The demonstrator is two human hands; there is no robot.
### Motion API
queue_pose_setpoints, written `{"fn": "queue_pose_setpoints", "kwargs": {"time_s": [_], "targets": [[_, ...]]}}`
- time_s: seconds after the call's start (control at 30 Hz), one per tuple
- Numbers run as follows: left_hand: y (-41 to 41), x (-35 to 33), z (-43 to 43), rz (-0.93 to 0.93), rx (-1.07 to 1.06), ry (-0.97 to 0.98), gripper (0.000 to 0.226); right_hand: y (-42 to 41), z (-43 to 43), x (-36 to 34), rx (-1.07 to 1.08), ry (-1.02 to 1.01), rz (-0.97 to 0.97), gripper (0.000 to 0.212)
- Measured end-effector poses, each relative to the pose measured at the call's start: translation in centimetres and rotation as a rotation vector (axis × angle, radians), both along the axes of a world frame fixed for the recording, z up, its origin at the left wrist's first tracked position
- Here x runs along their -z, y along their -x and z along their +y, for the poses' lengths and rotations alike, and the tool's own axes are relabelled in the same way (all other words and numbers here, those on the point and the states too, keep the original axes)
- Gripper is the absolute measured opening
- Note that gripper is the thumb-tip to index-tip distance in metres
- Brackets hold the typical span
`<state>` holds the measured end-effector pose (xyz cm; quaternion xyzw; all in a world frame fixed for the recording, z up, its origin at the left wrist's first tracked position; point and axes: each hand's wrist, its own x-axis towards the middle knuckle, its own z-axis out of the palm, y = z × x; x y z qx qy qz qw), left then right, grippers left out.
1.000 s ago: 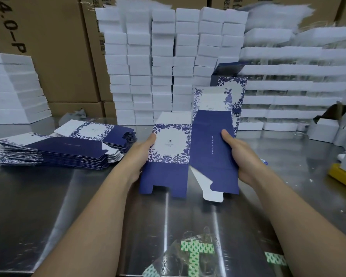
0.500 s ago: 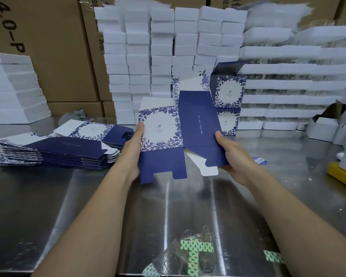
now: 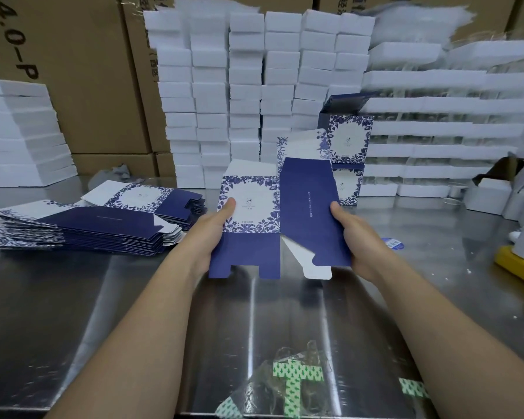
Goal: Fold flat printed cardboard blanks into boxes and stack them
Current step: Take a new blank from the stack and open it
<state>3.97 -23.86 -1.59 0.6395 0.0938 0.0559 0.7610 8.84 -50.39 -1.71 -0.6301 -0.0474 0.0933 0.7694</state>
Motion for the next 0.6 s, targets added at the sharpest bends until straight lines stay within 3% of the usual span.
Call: {"fn": "queue_pose_setpoints", "kwargs": {"time_s": [0.13,0.43,0.6], "targets": [[-0.30,0.26,-0.23,-0.027,0.051,0.048,0.047,-0.36,0.10,0.10,0.102,0.002,-0.027,0.036],[-0.36,0.61,0.20,-0.004,0.076,0.036,0.045,-0.69,-0.53,0.09,0.035,-0.066,0.024,0.039],[-0.44,0.65,0.13,0.028,0.092,0.039,0.042,-0.91,-0.86,0.34,0.127,-0.049,-0.011,0.036]]}}
